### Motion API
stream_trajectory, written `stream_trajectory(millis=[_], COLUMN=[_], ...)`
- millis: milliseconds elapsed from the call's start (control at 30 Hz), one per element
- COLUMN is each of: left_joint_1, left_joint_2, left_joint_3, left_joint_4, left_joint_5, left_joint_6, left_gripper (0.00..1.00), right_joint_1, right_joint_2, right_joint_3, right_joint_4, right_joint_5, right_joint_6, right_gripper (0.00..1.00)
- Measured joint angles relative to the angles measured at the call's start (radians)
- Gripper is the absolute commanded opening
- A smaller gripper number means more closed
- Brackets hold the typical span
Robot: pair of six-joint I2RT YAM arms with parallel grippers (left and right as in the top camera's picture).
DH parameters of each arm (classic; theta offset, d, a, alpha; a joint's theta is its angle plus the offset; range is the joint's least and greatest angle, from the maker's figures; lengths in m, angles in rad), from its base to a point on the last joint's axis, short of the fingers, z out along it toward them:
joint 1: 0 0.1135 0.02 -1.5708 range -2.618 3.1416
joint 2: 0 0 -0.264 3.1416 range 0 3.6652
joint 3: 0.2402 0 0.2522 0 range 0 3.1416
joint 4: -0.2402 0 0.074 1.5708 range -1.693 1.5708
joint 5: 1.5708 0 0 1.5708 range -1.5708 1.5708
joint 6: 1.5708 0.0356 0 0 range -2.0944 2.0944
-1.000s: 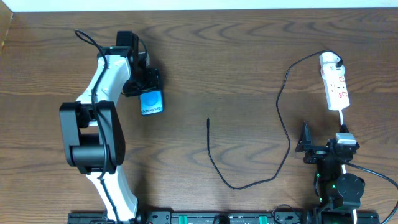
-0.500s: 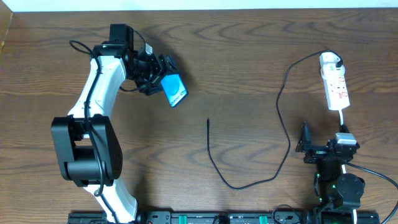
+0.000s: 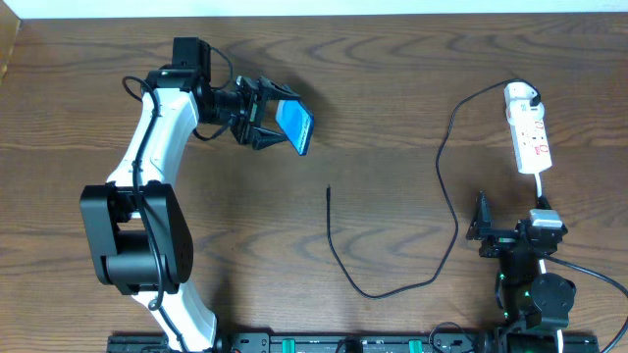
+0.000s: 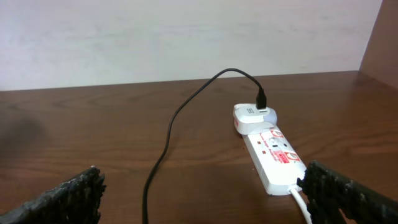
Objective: Plug charger to phone and switch on socket
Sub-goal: 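Lift the phone with the left gripper and tilt it upright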
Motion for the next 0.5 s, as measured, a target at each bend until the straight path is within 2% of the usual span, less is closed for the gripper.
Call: stream_trajectory(millis=[233,500], left_joint_1=[0.000,0.000], left_joint_2=[0.000,0.000], left_joint_3=[0.000,0.000], left_joint_4=[0.000,0.000], left_joint_5=[0.136,0.196], left_joint_6=[-0.101,-0.208], left_gripper=[0.07,0.07], right_joint_1=[0.000,0.000], right_joint_2=[0.000,0.000], right_joint_3=[0.000,0.000], right_joint_4=[0.000,0.000], right_joint_5=[0.000,0.000], right_joint_6=[0.000,0.000], right_gripper=[0.99,0.99])
